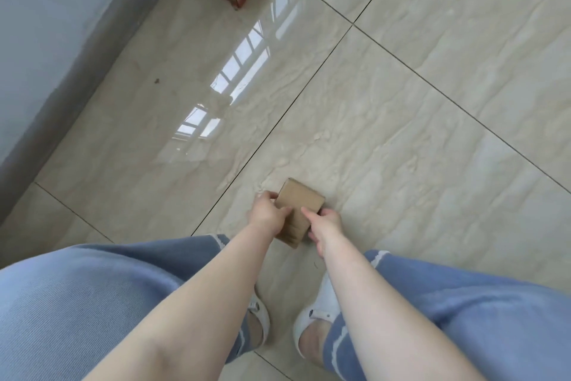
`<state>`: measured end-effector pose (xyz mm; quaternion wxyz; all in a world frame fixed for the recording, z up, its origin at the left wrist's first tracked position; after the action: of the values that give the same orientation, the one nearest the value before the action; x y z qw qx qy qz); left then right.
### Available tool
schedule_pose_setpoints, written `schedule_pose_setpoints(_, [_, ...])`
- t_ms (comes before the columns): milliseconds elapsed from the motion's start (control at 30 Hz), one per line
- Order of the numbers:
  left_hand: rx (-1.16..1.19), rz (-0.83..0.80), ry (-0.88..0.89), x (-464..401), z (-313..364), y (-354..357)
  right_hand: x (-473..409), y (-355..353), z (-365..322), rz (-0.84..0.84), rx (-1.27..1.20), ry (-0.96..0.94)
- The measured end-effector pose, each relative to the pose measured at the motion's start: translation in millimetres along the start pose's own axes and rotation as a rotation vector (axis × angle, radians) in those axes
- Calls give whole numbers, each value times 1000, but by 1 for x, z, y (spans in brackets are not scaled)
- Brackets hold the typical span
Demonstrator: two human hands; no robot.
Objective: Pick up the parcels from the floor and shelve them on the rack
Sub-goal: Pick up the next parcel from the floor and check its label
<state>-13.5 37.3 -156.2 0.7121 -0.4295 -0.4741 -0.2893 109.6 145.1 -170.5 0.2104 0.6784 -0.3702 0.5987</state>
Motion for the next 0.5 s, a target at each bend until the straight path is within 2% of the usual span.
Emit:
schedule_pose_setpoints(200, [15,-44,137,82,62,-30,84,-23,-58,23,-222,-106])
schedule_pose_setpoints(367, [268,-199,237,209,144,-83,214,-55,-134,50,-282,-279])
schedule_pose_setpoints(500, [404,-220,247,316,188,-134,342,-74,-196,25,-291,-424])
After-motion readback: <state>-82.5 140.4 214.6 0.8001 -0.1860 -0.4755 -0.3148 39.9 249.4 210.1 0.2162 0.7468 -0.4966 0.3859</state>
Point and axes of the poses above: each hand's wrist, its own x-axis away from the middle knuckle, its own y-axis out of the palm, z = x × y, the point moved 10 cm from there along -x, towards the middle knuckle, and after that the axes turned 1 degree about -z, right-handed, at the moved point
